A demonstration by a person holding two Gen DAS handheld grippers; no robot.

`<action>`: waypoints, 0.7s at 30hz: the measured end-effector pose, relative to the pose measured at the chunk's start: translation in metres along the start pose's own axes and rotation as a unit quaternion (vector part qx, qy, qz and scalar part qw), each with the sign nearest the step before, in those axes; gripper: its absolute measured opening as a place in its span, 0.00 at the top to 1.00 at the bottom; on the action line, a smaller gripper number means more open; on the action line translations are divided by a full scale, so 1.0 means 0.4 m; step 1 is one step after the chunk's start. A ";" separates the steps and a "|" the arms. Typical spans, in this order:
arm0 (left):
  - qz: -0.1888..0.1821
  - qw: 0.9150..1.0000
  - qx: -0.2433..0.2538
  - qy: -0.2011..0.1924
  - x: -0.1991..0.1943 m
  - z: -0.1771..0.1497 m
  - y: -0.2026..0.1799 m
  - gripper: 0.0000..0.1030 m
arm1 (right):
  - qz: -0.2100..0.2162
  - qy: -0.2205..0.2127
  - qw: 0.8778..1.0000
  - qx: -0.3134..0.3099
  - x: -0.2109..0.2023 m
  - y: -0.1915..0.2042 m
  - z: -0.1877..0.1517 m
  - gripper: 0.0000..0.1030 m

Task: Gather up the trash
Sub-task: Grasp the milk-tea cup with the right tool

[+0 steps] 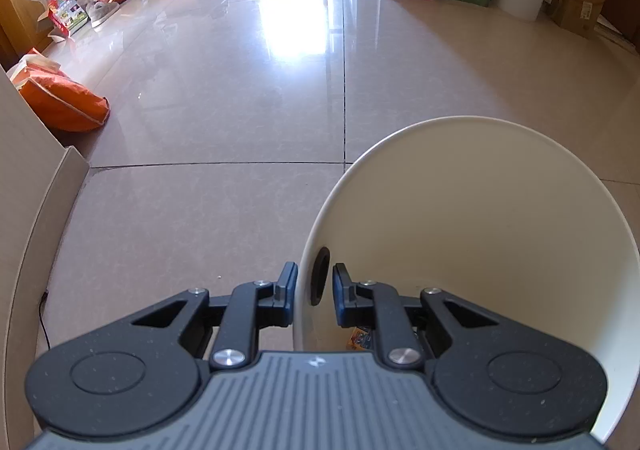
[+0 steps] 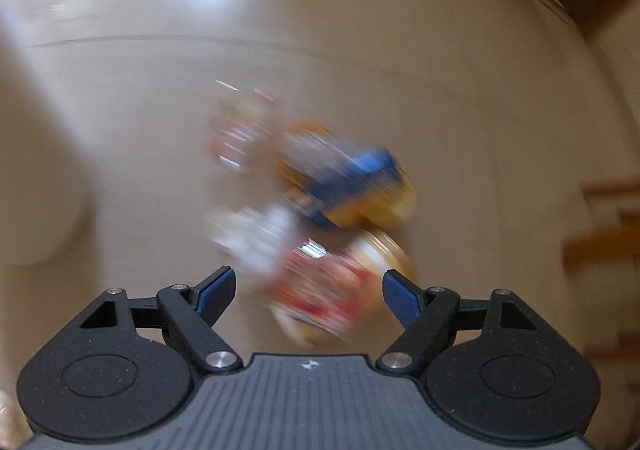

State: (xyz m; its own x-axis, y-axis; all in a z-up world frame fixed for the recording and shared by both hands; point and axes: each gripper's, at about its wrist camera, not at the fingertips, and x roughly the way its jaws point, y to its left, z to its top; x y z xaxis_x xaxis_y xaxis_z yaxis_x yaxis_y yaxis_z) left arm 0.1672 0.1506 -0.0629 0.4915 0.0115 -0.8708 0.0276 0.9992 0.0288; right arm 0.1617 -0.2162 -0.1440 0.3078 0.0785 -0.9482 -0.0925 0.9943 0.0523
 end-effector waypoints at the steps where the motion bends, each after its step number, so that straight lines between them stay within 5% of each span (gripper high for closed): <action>1: 0.000 1.000 -0.001 0.000 -0.001 -0.001 0.000 0.84 | -0.010 0.001 1.000 0.008 0.015 -0.019 -0.006 0.18; 12: 0.000 1.000 -0.001 -0.001 0.000 0.000 0.000 0.84 | -0.059 0.008 0.989 0.134 0.182 -0.104 -0.056 0.17; 21: 0.000 1.000 -0.003 -0.001 0.000 0.001 0.005 0.84 | -0.040 0.026 0.978 0.203 0.272 -0.164 -0.040 0.17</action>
State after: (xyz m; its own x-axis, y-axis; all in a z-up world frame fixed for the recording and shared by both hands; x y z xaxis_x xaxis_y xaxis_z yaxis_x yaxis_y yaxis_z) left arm 0.1677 0.1525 -0.0624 0.4927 0.0112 -0.8701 0.0228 0.9994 0.0257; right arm 0.1861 -0.2740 -0.2558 0.2483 0.0053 -0.9687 0.3162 0.9448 0.0862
